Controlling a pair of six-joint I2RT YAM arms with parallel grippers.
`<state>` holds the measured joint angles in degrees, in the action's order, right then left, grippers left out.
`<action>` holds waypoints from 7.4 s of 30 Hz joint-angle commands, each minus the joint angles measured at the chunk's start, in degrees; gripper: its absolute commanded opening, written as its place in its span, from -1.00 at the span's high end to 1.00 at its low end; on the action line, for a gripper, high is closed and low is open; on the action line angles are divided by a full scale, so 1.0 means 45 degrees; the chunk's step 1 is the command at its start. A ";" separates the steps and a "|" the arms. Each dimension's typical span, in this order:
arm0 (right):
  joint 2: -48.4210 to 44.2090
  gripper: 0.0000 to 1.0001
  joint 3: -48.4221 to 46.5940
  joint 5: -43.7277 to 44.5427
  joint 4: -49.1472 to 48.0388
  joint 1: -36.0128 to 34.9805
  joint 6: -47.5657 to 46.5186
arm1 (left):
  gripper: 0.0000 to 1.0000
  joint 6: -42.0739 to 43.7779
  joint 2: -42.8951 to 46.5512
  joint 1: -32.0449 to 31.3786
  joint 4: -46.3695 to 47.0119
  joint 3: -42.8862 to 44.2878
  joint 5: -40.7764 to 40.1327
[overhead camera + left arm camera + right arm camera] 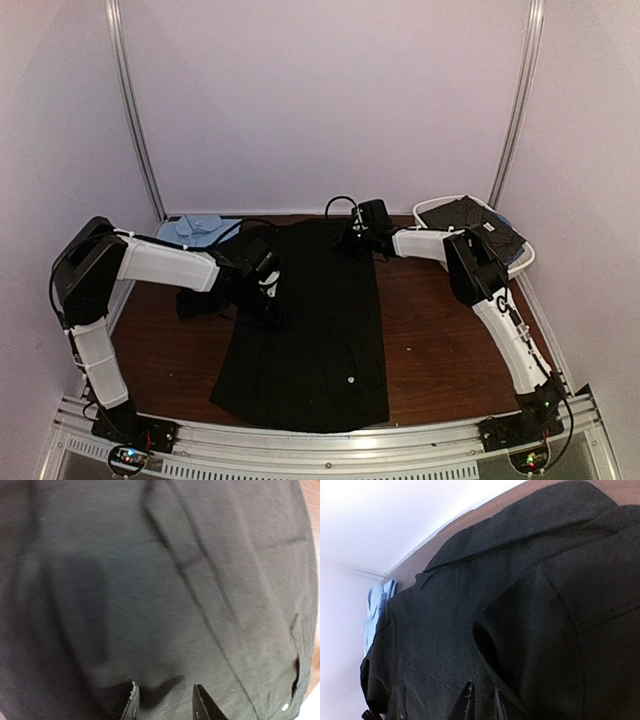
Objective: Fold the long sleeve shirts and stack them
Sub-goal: Move the right arm to the center of the board with the 1/3-folded shirt, then move the 1/3-folded shirt to the center of the board, then pick up the sleeve from the 1/3-folded shirt, then pass from the left arm to the right, then pick up the 1/3-folded shirt from the center of the board.
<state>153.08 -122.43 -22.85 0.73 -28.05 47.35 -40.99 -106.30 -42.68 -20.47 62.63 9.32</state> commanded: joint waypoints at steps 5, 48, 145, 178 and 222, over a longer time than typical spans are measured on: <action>0.0304 0.66 0.0039 0.0156 0.1665 0.0819 -0.0941 | 0.24 -0.0682 -0.0683 -0.0912 0.0435 0.0698 0.0259; -0.4544 -0.29 0.2048 -0.0737 0.2415 0.0694 -0.3890 | 0.28 0.0728 -0.1827 -0.3572 -0.2402 0.3116 0.0014; -1.0956 -0.48 1.0796 0.1063 0.0522 -0.2768 -0.5182 | 0.87 0.2944 0.4209 0.3554 0.0218 0.0267 -0.0768; -0.7327 -0.04 0.8253 -0.2677 -0.4564 -0.4567 -0.3045 | 0.88 0.4266 0.4241 0.1613 0.3231 -0.0475 0.0778; -1.0133 1.00 0.8147 0.2853 -0.1453 -0.2188 -0.4443 | 0.09 -0.2085 0.8579 0.0081 -0.2742 -0.6349 0.0279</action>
<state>110.78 -83.24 -10.94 -7.40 -38.63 29.41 -43.48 -71.13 -39.18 -32.34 38.02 8.19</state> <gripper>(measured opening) 0.010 0.459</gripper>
